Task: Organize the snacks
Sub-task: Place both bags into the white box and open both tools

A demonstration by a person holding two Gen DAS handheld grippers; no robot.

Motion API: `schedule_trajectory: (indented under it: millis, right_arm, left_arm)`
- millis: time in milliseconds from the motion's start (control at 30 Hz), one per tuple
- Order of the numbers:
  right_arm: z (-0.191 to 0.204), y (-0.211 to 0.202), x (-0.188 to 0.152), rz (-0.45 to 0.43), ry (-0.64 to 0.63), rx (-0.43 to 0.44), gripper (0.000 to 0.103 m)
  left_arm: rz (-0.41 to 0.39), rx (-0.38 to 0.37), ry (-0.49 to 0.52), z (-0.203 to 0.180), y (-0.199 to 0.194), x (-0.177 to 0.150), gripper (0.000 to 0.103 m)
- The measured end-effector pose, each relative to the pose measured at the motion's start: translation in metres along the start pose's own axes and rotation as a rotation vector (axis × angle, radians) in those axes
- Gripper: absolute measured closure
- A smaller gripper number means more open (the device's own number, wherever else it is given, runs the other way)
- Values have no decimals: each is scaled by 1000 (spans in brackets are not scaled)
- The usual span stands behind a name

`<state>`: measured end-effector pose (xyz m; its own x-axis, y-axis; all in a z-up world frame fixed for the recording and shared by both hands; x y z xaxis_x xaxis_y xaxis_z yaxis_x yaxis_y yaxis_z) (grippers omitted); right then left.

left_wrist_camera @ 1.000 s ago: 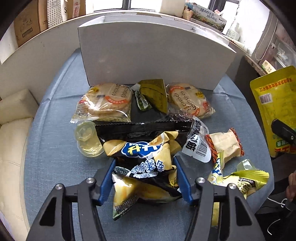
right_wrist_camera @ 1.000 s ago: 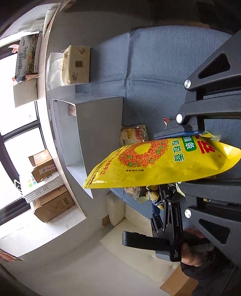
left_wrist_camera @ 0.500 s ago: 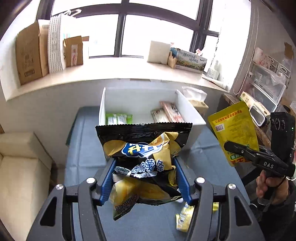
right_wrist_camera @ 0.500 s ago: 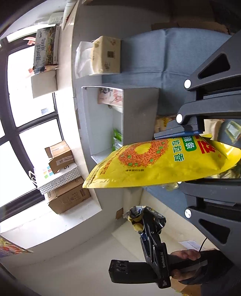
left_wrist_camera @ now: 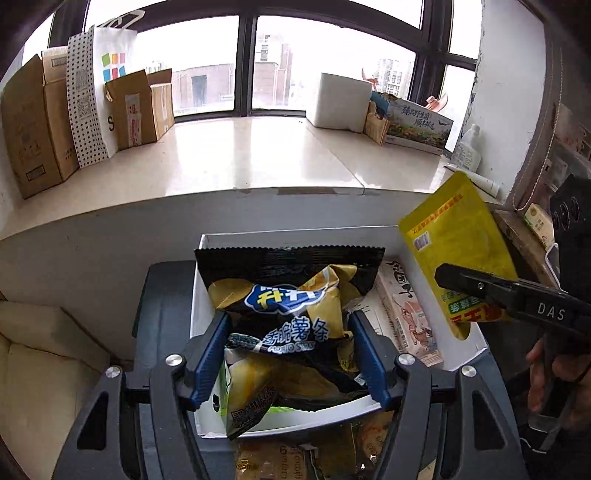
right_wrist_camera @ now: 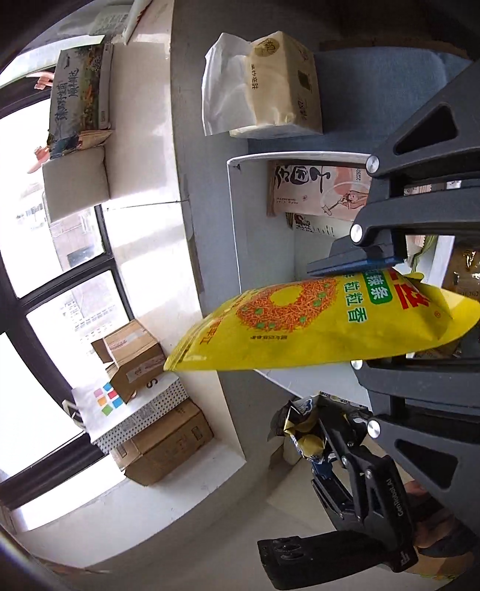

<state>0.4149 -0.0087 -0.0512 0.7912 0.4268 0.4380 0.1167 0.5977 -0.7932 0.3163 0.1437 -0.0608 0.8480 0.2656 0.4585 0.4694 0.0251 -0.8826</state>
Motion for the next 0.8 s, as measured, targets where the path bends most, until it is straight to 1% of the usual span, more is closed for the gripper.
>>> schedule_trajectory:
  millis: [33, 67, 100, 133, 167, 267, 400, 500, 567, 667, 800]
  right_arm:
    - [-9, 3, 2, 4, 35, -41, 17]
    - [-15, -1, 4, -20, 62, -59, 3]
    - [-18, -7, 5, -51, 74, -42, 3]
    - [-20, -11, 4, -63, 81, -22, 3]
    - [-22, -14, 3, -62, 84, -20, 3]
    - [-28, -20, -2, -61, 85, -49, 1]
    - [-28, -30, -11, -72, 89, -38, 1]
    - [-22, -35, -20, -80, 55, -63, 1]
    - [-15, -40, -29, -83, 23, -86, 1]
    - [-2, -53, -55, -98, -34, -92, 0]
    - [13, -67, -112, -97, -102, -72, 0]
  left_arm:
    - [15, 10, -2, 2, 7, -1, 9]
    - [15, 20, -7, 5, 10, -3, 0]
    - [7, 20, -8, 6, 9, -5, 0]
    - [-1, 5, -4, 6, 8, -6, 0]
    - [-7, -3, -4, 7, 6, -8, 0]
    - [-12, 9, 2, 7, 0, -10, 0]
    - [-34, 22, 27, 3, -10, -13, 0]
    - [-46, 38, 48, -1, -19, -17, 0]
    - [-53, 52, 44, -1, -27, -23, 0]
    - [-76, 25, 51, -2, -44, -40, 0]
    - [-110, -9, 72, -6, -72, -78, 0]
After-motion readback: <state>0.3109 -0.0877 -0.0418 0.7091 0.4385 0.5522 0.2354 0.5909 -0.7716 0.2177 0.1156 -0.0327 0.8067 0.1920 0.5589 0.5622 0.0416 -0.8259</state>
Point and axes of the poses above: each gripper's, at about its wrist camera, not at the fingertips, and y roughly the way its jaws point, z to its left, x to its top, the point moved 8 cm from there along y, roughly the way its jaws point, and after that the axes turned 15 degrees about z, right-handed, at the moved point
